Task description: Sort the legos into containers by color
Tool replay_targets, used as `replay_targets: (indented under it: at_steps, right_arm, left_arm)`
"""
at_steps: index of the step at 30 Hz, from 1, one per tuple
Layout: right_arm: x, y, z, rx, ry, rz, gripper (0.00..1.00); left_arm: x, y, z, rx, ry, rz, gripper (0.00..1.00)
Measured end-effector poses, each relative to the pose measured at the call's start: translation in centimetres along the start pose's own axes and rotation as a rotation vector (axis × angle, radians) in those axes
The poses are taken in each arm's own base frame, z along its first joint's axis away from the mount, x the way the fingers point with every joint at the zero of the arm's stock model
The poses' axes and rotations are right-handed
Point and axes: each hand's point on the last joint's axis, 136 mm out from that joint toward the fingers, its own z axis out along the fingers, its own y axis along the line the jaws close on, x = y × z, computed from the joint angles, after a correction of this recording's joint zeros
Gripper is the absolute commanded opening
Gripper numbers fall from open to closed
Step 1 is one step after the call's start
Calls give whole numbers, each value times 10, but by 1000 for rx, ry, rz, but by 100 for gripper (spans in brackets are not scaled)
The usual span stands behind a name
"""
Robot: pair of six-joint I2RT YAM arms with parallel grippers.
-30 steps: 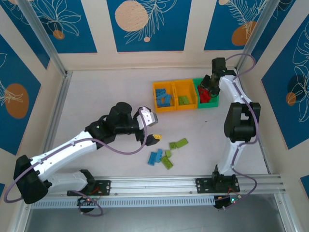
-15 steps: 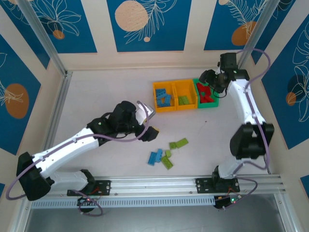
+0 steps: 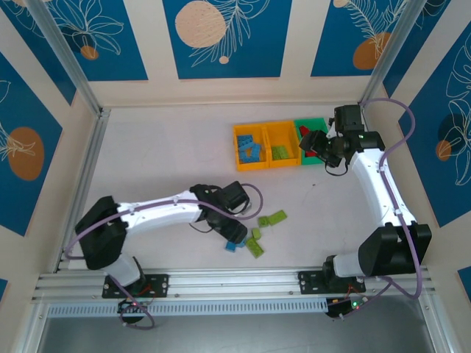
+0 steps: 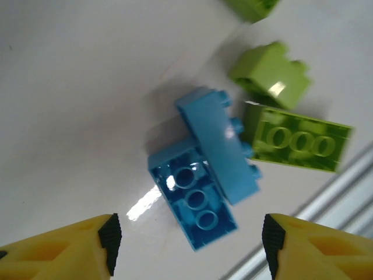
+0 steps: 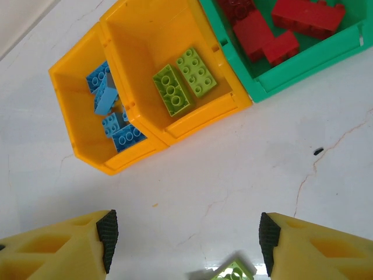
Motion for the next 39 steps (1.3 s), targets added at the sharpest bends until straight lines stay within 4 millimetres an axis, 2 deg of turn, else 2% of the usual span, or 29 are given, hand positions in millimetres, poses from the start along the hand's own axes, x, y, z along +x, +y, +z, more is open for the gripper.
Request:
replay_targets:
  at_steps: [5,11,14,17,23,33,37,39]
  right_arm:
    - [-1,-1,0,3,-2,1,68]
    - [-1,-1,0,6,-4,1,68]
    - [-1,-2,0,9,-5,0,68]
    - [0,-3,1,15,-4,1,68]
    - [0,-5,1,22,-6,1,68]
    - [3,-3,-1,19,0,-4,68]
    - [22,9,-4,-9,29,-30,68]
    - [41,19,-5,-35,62,-51,68]
  left_arm:
    - [1,1,15,-7,30,24,66]
    - [-16,-6,26,20,5,72,66]
    - [-24,-9,35,28,0,87,62]
    - [-29,-10,42,27,8,93,58]
    - [-28,-9,53,29,38,88,37]
    - [-37,-2,46,19,7,60,17]
    - [-57,10,18,25,-89,9,15]
    - [-76,21,-6,30,-177,-26,15]
